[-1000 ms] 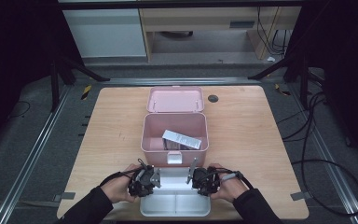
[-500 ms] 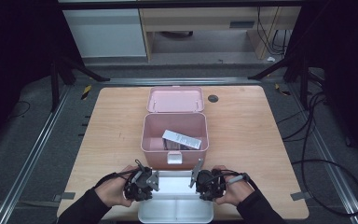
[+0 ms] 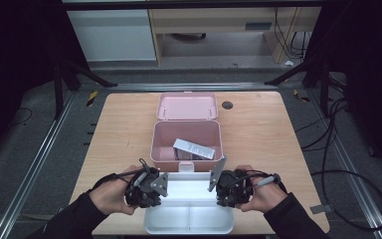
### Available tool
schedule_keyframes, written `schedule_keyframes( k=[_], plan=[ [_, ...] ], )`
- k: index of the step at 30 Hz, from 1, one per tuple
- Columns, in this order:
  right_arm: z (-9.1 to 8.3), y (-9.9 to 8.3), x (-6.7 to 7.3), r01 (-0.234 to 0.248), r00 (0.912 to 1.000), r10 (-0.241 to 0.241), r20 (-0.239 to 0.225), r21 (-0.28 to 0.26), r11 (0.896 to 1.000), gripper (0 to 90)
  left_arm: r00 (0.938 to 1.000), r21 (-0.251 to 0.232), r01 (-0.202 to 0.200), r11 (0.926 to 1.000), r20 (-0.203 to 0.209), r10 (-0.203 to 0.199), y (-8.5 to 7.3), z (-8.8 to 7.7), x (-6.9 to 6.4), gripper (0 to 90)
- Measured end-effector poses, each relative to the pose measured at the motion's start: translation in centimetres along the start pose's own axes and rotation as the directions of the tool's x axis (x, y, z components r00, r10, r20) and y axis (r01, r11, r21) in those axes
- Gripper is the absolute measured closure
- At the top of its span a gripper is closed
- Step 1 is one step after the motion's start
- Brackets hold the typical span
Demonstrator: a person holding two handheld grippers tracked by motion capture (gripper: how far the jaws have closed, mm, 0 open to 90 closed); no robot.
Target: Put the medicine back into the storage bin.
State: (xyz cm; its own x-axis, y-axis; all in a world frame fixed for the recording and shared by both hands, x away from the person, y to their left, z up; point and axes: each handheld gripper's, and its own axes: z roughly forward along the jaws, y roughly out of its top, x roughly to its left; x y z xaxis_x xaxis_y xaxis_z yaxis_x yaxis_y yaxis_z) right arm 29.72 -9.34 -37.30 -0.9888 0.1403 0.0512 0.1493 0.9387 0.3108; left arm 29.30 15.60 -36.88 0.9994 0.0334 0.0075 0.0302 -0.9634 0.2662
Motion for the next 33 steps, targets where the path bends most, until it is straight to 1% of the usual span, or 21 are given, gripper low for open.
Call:
schedule_keyframes(
  k=[3, 6, 7, 10, 11, 12, 13, 14, 15, 16, 17, 18, 20, 21, 23, 25, 29, 30, 31, 32, 33],
  plan=[
    [-1.2, 0.5, -0.5, 0.005, 0.9998, -0.005, 0.017, -0.010, 1.000, 86.4, 0.9999, 0.006, -0.001, 1.0000, -0.013, 0.001, 0.5, -1.8, 0.8, 88.7],
    [-1.9, 0.8, -0.9, 0.005, 0.9997, -0.004, 0.022, -0.022, 1.000, 86.5, 0.9997, 0.006, -0.003, 1.0000, -0.023, 0.003, 0.6, -2.5, 1.4, 88.4],
    [-2.5, 1.1, -1.5, 0.007, 0.9994, -0.006, 0.033, -0.031, 0.999, 86.5, 0.9995, 0.005, -0.003, 1.0000, -0.032, 0.004, 0.8, -3.3, 2.2, 88.4],
    [-3.1, 1.3, -2.0, 0.010, 0.9990, -0.008, 0.043, -0.035, 0.999, 86.6, 0.9992, 0.010, -0.010, 0.9999, -0.038, 0.010, 1.0, -4.0, 2.9, 88.5],
    [-3.7, 1.7, -2.9, 0.014, 0.9986, -0.012, 0.052, -0.036, 0.999, 86.3, 0.9989, 0.010, -0.016, 0.9998, -0.043, 0.016, 1.2, -4.5, 3.7, 88.8],
    [-3.7, 1.7, -2.9, 0.014, 0.9986, -0.012, 0.052, -0.036, 0.999, 86.3, 0.9989, 0.010, -0.016, 0.9998, -0.043, 0.016, 1.2, -4.5, 3.7, 88.8],
    [-4.3, 2.0, -3.8, 0.016, 0.9978, -0.014, 0.064, -0.039, 0.999, 86.1, 0.9984, 0.011, -0.020, 0.9997, -0.054, 0.020, 1.4, -5.0, 4.5, 88.9],
    [-4.3, 2.0, -3.8, 0.016, 0.9978, -0.014, 0.064, -0.039, 0.999, 86.1, 0.9984, 0.011, -0.020, 0.9997, -0.054, 0.020, 1.4, -5.0, 4.5, 88.9],
    [-4.8, 2.3, -4.7, 0.019, 0.9969, -0.016, 0.076, -0.038, 0.999, 86.2, 0.9976, 0.010, -0.020, 0.9998, -0.066, 0.020, 1.5, -5.5, 5.6, 88.8],
    [-4.8, 2.3, -4.7, 0.019, 0.9969, -0.016, 0.076, -0.038, 0.999, 86.2, 0.9976, 0.010, -0.020, 0.9998, -0.066, 0.020, 1.5, -5.5, 5.6, 88.8],
    [-5.2, 2.5, -5.6, 0.021, 0.9962, -0.017, 0.085, -0.041, 0.999, 86.1, 0.9974, -0.004, -0.021, 0.9998, -0.069, 0.020, 1.5, -5.8, 6.5, 88.7],
    [-5.2, 2.5, -5.6, 0.021, 0.9962, -0.017, 0.085, -0.041, 0.999, 86.1, 0.9974, -0.004, -0.021, 0.9998, -0.069, 0.020, 1.5, -5.8, 6.5, 88.8],
    [-5.5, 2.7, -6.5, 0.023, 0.9956, -0.019, 0.092, -0.047, 0.999, 86.1, 0.9974, -0.014, -0.016, 0.9998, -0.070, 0.015, 1.5, -6.1, 7.6, 88.7],
    [-5.8, 2.9, -7.4, 0.025, 0.9947, -0.019, 0.101, -0.058, 0.998, 86.2, 0.9973, -0.018, -0.017, 0.9997, -0.072, 0.016, 1.5, -6.4, 8.6, 88.7],
    [-5.9, 3.0, -7.8, 0.028, 0.9943, -0.022, 0.104, -0.059, 0.998, 86.3, 0.9973, -0.019, -0.018, 0.9997, -0.072, 0.017, 1.5, -6.5, 9.1, 88.7],
    [-6.2, 3.4, -9.0, 0.028, 0.9933, -0.021, 0.113, -0.061, 0.998, 86.2, 0.9969, -0.020, -0.035, 0.9992, -0.071, 0.034, 1.4, -6.6, 10.5, 89.1],
    [-6.4, 4.0, -10.6, 0.043, 0.9936, -0.036, 0.107, -0.061, 0.997, 86.7, 0.9979, -0.025, -0.030, 0.9992, -0.059, 0.029, 1.1, -6.8, 12.3, 89.1],
    [-6.4, 4.0, -10.6, 0.043, 0.9936, -0.036, 0.107, -0.061, 0.997, 86.7, 0.9979, -0.025, -0.030, 0.9992, -0.059, 0.029, 1.1, -6.8, 12.3, 89.0],
    [-6.4, 4.3, -11.4, 0.046, 0.9933, -0.038, 0.109, -0.063, 0.997, 86.7, 0.9981, -0.029, -0.024, 0.9993, -0.058, 0.022, 1.0, -6.8, 13.2, 88.9],
    [-6.5, 4.4, -11.9, 0.048, 0.9926, -0.041, 0.114, -0.058, 0.997, 86.6, 0.9981, -0.029, -0.024, 0.9993, -0.058, 0.022, 1.0, -6.8, 13.2, 89.0],
    [-6.4, 4.6, -12.3, 0.048, 0.9922, -0.041, 0.118, -0.056, 0.997, 86.7, 0.9982, -0.021, -0.021, 0.9996, -0.058, 0.020, 1.0, -6.7, 14.1, 88.9]
  ],
)
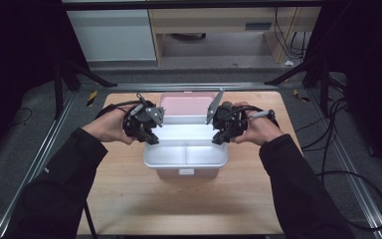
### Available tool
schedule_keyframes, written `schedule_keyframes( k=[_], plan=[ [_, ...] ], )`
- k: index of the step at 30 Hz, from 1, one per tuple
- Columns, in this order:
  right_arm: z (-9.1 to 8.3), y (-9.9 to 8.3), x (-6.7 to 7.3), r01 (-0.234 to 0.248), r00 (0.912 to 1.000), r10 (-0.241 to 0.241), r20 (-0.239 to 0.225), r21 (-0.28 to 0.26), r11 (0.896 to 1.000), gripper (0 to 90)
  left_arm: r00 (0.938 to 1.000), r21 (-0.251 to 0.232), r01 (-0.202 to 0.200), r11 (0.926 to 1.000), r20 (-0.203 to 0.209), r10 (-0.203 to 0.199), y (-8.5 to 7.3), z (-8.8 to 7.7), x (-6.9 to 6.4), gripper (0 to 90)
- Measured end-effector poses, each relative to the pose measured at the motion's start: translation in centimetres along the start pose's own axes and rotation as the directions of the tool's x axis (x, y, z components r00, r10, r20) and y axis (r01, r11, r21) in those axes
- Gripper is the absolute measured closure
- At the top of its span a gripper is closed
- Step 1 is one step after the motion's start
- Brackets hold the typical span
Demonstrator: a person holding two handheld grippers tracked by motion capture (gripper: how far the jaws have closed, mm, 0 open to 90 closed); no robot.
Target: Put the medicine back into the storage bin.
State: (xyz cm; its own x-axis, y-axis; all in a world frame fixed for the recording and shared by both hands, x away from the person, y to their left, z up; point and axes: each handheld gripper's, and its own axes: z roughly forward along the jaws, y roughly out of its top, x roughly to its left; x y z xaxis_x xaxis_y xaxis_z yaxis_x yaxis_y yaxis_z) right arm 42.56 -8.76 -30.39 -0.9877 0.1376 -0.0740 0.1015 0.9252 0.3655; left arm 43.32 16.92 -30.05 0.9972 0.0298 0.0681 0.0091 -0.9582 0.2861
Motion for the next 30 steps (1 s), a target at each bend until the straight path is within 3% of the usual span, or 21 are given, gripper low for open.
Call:
schedule_keyframes(
  k=[3, 7, 13, 24, 30],
  plan=[
    [0.4, 0.3, -1.1, 0.001, 1.0000, -0.001, 0.006, 0.008, 1.000, 86.8, 1.0000, 0.012, -0.004, 0.9999, -0.006, 0.004, 0.0, 0.2, 0.8, 88.9],
    [1.3, 0.7, -2.7, 0.003, 0.9996, -0.003, 0.030, 0.014, 1.000, 87.2, 0.9998, 0.045, 0.012, 0.9989, -0.014, -0.011, 0.0, 1.1, 3.3, 88.1],
    [2.8, 0.4, -3.9, -0.010, 0.9995, 0.008, 0.031, 0.041, 0.999, 87.1, 0.9999, 0.057, 0.013, 0.9983, -0.007, -0.013, -0.1, 2.8, 4.7, 87.9],
    [6.2, -0.4, -4.3, -0.013, 0.9997, 0.011, 0.021, 0.089, 0.996, 86.5, 0.9998, 0.117, 0.015, 0.9930, 0.015, -0.017, -0.1, 6.1, 4.6, 88.2],
    [7.1, -0.4, -4.0, -0.018, 0.9997, 0.017, 0.015, 0.108, 0.994, 85.8, 0.9989, 0.095, 0.032, 0.9950, 0.032, -0.035, -0.6, 6.5, 4.3, 88.4]
  ],
)
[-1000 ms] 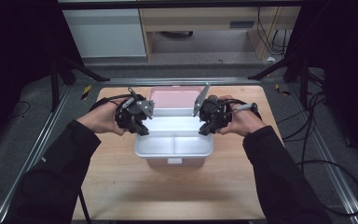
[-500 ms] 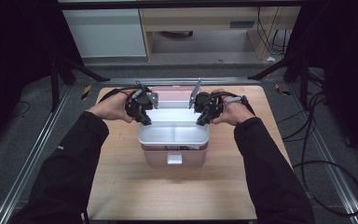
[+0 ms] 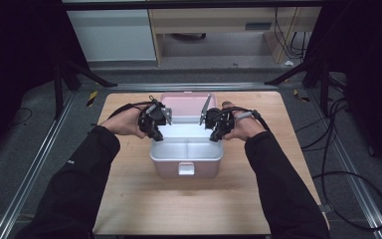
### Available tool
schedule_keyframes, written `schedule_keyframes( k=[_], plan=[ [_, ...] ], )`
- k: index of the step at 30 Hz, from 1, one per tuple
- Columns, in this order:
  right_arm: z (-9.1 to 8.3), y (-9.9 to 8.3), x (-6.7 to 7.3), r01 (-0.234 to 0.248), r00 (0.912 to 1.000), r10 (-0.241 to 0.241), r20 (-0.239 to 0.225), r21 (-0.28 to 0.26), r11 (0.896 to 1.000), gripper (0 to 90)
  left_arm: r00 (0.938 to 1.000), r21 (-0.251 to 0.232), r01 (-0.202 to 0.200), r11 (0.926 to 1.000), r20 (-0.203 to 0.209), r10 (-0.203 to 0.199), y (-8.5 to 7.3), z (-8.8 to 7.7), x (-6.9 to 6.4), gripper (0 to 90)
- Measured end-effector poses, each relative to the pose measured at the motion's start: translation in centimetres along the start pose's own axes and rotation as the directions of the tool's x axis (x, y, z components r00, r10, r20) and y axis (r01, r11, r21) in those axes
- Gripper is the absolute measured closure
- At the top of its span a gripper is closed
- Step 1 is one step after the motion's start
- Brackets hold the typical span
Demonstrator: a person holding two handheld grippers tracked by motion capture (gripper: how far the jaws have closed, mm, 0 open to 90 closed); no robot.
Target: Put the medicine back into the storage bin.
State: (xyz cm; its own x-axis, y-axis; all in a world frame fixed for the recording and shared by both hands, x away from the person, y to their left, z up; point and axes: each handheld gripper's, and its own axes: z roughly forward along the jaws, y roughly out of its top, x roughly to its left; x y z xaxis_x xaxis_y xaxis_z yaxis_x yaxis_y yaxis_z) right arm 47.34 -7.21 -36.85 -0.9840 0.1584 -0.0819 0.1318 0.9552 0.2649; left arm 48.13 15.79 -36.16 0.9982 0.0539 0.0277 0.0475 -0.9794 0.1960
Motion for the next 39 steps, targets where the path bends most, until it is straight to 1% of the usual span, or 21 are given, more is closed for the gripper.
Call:
schedule_keyframes(
  k=[6, 11, 16, 18, 19, 21, 22, 23, 25, 26, 27, 29, 30, 31, 32, 34, 35, 36, 37, 38, 39],
  plan=[
    [0.6, -0.2, 0.2, -0.008, 0.9999, 0.008, 0.008, 0.002, 1.000, 85.1, 0.9999, -0.016, 0.009, 0.9998, -0.013, -0.010, -0.4, 0.9, -0.3, 87.8],
    [1.0, -0.8, 0.4, -0.054, 0.9985, 0.054, 0.006, -0.041, 0.998, 83.4, 0.9993, -0.013, 0.026, 0.9996, -0.027, -0.027, -0.3, 1.1, -0.4, 86.2],
    [0.7, -1.4, 0.7, -0.106, 0.9940, 0.108, 0.018, -0.094, 0.990, 70.2, 0.9960, -0.066, 0.057, 0.9962, -0.065, -0.061, -0.1, 0.1, -0.8, 74.4],
    [-0.3, -1.8, 0.8, -0.126, 0.9904, 0.133, 0.039, -0.137, 0.982, 63.6, 0.9939, -0.100, 0.078, 0.9919, -0.070, -0.085, -0.2, -0.5, -0.9, 68.2],
    [-0.3, -1.8, 0.8, -0.126, 0.9904, 0.133, 0.039, -0.137, 0.982, 63.6, 0.9906, -0.133, 0.105, 0.9855, -0.073, -0.116, -0.3, -1.0, -1.0, 68.2],
    [-1.4, -2.4, 0.7, -0.150, 0.9852, 0.164, 0.051, -0.201, 0.968, 61.5, 0.9809, -0.188, 0.159, 0.9693, -0.081, -0.177, -0.6, -1.7, -1.2, 62.2],
    [-2.4, -2.9, 0.6, -0.178, 0.9785, 0.198, 0.056, -0.251, 0.951, 59.2, 0.9728, -0.233, 0.187, 0.9542, -0.091, -0.213, -1.2, -2.4, -1.5, 61.9],
    [-2.4, -2.9, 0.6, -0.178, 0.9785, 0.198, 0.056, -0.251, 0.951, 59.2, 0.9728, -0.233, 0.187, 0.9542, -0.091, -0.213, -1.2, -2.4, -1.5, 60.5],
    [-3.5, -3.9, 0.5, -0.218, 0.9640, 0.251, 0.088, -0.279, 0.935, 53.1, 0.9633, -0.280, 0.230, 0.9322, -0.071, -0.259, -1.8, -2.7, -1.8, 58.2],
    [-3.7, -4.2, 0.5, -0.240, 0.9565, 0.276, 0.093, -0.286, 0.928, 51.9, 0.9476, -0.299, 0.251, 0.9206, -0.118, -0.297, -2.4, -2.9, -2.0, 55.7],
    [-3.7, -4.2, 0.5, -0.240, 0.9565, 0.276, 0.093, -0.286, 0.928, 51.9, 0.9476, -0.299, 0.251, 0.9206, -0.118, -0.297, -2.4, -2.9, -2.0, 53.0],
    [-4.0, -4.9, 0.5, -0.268, 0.9448, 0.312, 0.099, -0.314, 0.911, 51.0, 0.9314, -0.354, 0.298, 0.8867, -0.096, -0.351, -3.2, -2.9, -1.9, 52.7],
    [-4.1, -5.6, 0.5, -0.311, 0.9269, 0.364, 0.092, -0.357, 0.881, 49.1, 0.9231, -0.370, 0.313, 0.8746, -0.098, -0.372, -3.5, -2.9, -1.9, 49.7],
    [-4.1, -5.9, 0.5, -0.330, 0.9162, 0.388, 0.099, -0.365, 0.871, 48.9, 0.9091, -0.392, 0.337, 0.8558, -0.100, -0.404, -4.1, -2.6, -1.7, 47.8],
    [-4.2, -6.1, 0.4, -0.340, 0.9082, 0.403, 0.112, -0.363, 0.867, 48.1, 0.8988, -0.401, 0.356, 0.8441, -0.100, -0.427, -4.4, -2.4, -1.6, 47.5],
    [-4.1, -6.8, 0.3, -0.377, 0.8824, 0.456, 0.117, -0.405, 0.833, 48.5, 0.8691, -0.423, 0.398, 0.8137, -0.109, -0.482, -5.0, -1.9, -1.2, 46.4],
    [-4.1, -6.8, 0.3, -0.377, 0.8824, 0.456, 0.117, -0.405, 0.833, 48.5, 0.8691, -0.423, 0.398, 0.8137, -0.109, -0.482, -5.0, -1.9, -1.2, 45.2],
    [-4.0, -7.3, 0.1, -0.408, 0.8614, 0.495, 0.114, -0.424, 0.808, 47.8, 0.8525, -0.437, 0.423, 0.7936, -0.105, -0.512, -5.3, -1.6, -1.0, 44.1],
    [-4.0, -7.5, 0.0, -0.415, 0.8530, 0.506, 0.128, -0.420, 0.807, 47.8, 0.8275, -0.455, 0.453, 0.7670, -0.106, -0.551, -5.6, -1.3, -0.7, 43.3],
    [-4.1, -7.6, -0.1, -0.422, 0.8486, 0.512, 0.131, -0.415, 0.806, 47.6, 0.8098, -0.470, 0.472, 0.7463, -0.104, -0.577, -5.9, -1.2, -0.5, 42.5],
    [-4.1, -7.6, -0.1, -0.422, 0.8486, 0.512, 0.131, -0.415, 0.806, 47.6, 0.8098, -0.470, 0.472, 0.7463, -0.104, -0.577, -5.9, -1.2, -0.5, 42.3]
  ],
)
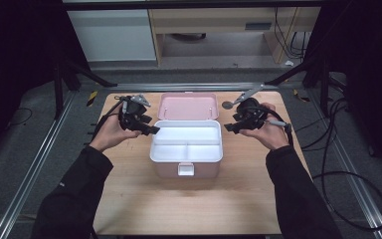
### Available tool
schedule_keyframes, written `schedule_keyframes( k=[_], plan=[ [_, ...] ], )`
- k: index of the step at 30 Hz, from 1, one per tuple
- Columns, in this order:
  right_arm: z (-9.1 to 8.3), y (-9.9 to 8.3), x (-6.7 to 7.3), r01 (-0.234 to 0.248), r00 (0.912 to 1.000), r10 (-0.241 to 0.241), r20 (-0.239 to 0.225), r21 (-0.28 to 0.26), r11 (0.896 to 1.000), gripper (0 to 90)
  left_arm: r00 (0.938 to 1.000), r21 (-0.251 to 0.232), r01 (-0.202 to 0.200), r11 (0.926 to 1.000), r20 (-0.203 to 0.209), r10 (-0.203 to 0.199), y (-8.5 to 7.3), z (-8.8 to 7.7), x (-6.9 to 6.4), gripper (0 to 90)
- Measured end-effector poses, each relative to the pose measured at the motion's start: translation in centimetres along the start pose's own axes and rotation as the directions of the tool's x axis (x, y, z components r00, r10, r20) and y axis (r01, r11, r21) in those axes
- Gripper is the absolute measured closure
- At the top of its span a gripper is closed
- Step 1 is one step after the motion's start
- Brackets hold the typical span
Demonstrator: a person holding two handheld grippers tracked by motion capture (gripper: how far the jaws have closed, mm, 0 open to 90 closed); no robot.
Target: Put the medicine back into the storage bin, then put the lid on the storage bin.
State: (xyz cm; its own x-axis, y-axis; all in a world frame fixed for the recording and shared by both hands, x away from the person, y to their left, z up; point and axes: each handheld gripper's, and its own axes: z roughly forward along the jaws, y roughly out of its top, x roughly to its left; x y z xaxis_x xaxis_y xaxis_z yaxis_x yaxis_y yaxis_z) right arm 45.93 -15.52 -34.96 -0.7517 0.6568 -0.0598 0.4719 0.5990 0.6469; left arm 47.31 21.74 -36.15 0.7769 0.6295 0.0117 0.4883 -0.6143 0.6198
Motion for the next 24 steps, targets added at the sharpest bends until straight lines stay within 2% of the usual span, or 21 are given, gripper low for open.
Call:
schedule_keyframes(
  k=[3, 4, 5, 6, 7, 9, 10, 11, 12, 13, 14, 15, 16, 17, 20, 21, 22, 24],
  plan=[
    [-0.1, 0.0, -0.6, -0.029, 0.9993, 0.030, 0.024, -0.023, 0.999, 47.0, 0.9970, -0.041, 0.061, 0.9973, -0.045, -0.063, -0.1, 0.1, 0.8, 41.5],
    [-0.1, 0.1, -1.0, -0.056, 0.9977, 0.058, 0.034, -0.055, 0.997, 46.3, 0.9929, -0.074, 0.093, 0.9929, -0.067, -0.098, 0.0, 0.2, 1.3, 41.3],
    [-0.1, 0.1, -1.0, -0.056, 0.9977, 0.058, 0.034, -0.055, 0.997, 46.3, 0.9929, -0.074, 0.093, 0.9929, -0.067, -0.098, 0.0, 0.2, 1.3, 40.8],
    [0.1, 0.2, -1.5, -0.104, 0.9934, 0.109, 0.037, -0.101, 0.989, 45.7, 0.9904, -0.097, 0.106, 0.9896, -0.079, -0.114, 0.1, 0.2, 1.7, 40.8],
    [0.3, 0.2, -1.7, -0.121, 0.9912, 0.126, 0.041, -0.113, 0.986, 46.0, 0.9850, -0.126, 0.133, 0.9831, -0.093, -0.145, 0.4, 0.4, 2.1, 40.8],
    [0.8, 0.3, -2.2, -0.155, 0.9860, 0.162, 0.040, -0.139, 0.978, 45.9, 0.9832, -0.133, 0.137, 0.9816, -0.102, -0.151, 0.6, 0.5, 2.4, 40.7],
    [0.8, 0.3, -2.2, -0.155, 0.9860, 0.162, 0.040, -0.139, 0.978, 45.9, 0.9812, -0.137, 0.143, 0.9801, -0.110, -0.159, 0.7, 0.6, 2.6, 40.7],
    [1.3, 0.4, -2.6, -0.177, 0.9818, 0.186, 0.040, -0.161, 0.971, 45.2, 0.9790, -0.161, 0.150, 0.9756, -0.114, -0.169, 1.2, 0.9, 2.9, 40.0],
    [1.6, 0.4, -2.8, -0.187, 0.9796, 0.196, 0.043, -0.171, 0.968, 44.8, 0.9790, -0.161, 0.150, 0.9756, -0.114, -0.169, 1.2, 0.9, 2.9, 39.6],
    [1.8, 0.5, -3.0, -0.201, 0.9766, 0.211, 0.040, -0.182, 0.963, 43.9, 0.9742, -0.189, 0.175, 0.9663, -0.108, -0.198, 1.6, 1.3, 3.1, 39.6],
    [2.0, 0.5, -3.2, -0.215, 0.9736, 0.226, 0.035, -0.193, 0.957, 44.4, 0.9739, -0.192, 0.175, 0.9656, -0.110, -0.199, 1.8, 1.5, 3.1, 39.5],
    [2.0, 0.5, -3.2, -0.215, 0.9736, 0.226, 0.035, -0.193, 0.957, 44.4, 0.9739, -0.192, 0.175, 0.9656, -0.110, -0.199, 1.8, 1.5, 3.1, 39.3],
    [2.5, 0.7, -3.6, -0.236, 0.9688, 0.246, 0.027, -0.204, 0.950, 44.6, 0.9742, -0.188, 0.171, 0.9673, -0.115, -0.194, 2.2, 2.0, 3.2, 39.1],
    [2.7, 0.8, -3.8, -0.233, 0.9690, 0.245, 0.034, -0.206, 0.950, 44.3, 0.9735, -0.179, 0.167, 0.9696, -0.126, -0.191, 2.5, 2.3, 3.3, 39.1],
    [3.4, 1.3, -4.2, -0.234, 0.9674, 0.249, 0.047, -0.208, 0.950, 43.1, 0.9739, -0.192, 0.158, 0.9686, -0.132, -0.185, 2.7, 2.8, 3.4, 38.5],
    [3.6, 1.5, -4.4, -0.234, 0.9673, 0.249, 0.048, -0.210, 0.949, 42.8, 0.9718, -0.214, 0.169, 0.9621, -0.127, -0.199, 2.9, 3.2, 3.7, 38.3],
    [3.9, 1.7, -4.5, -0.236, 0.9665, 0.252, 0.050, -0.213, 0.948, 42.5, 0.9718, -0.214, 0.169, 0.9621, -0.127, -0.199, 2.9, 3.2, 3.7, 38.1],
    [4.1, 1.8, -4.7, -0.240, 0.9650, 0.257, 0.050, -0.223, 0.945, 42.4, 0.9672, -0.224, 0.187, 0.9565, -0.128, -0.219, 3.0, 3.8, 3.9, 38.1]
  ],
)
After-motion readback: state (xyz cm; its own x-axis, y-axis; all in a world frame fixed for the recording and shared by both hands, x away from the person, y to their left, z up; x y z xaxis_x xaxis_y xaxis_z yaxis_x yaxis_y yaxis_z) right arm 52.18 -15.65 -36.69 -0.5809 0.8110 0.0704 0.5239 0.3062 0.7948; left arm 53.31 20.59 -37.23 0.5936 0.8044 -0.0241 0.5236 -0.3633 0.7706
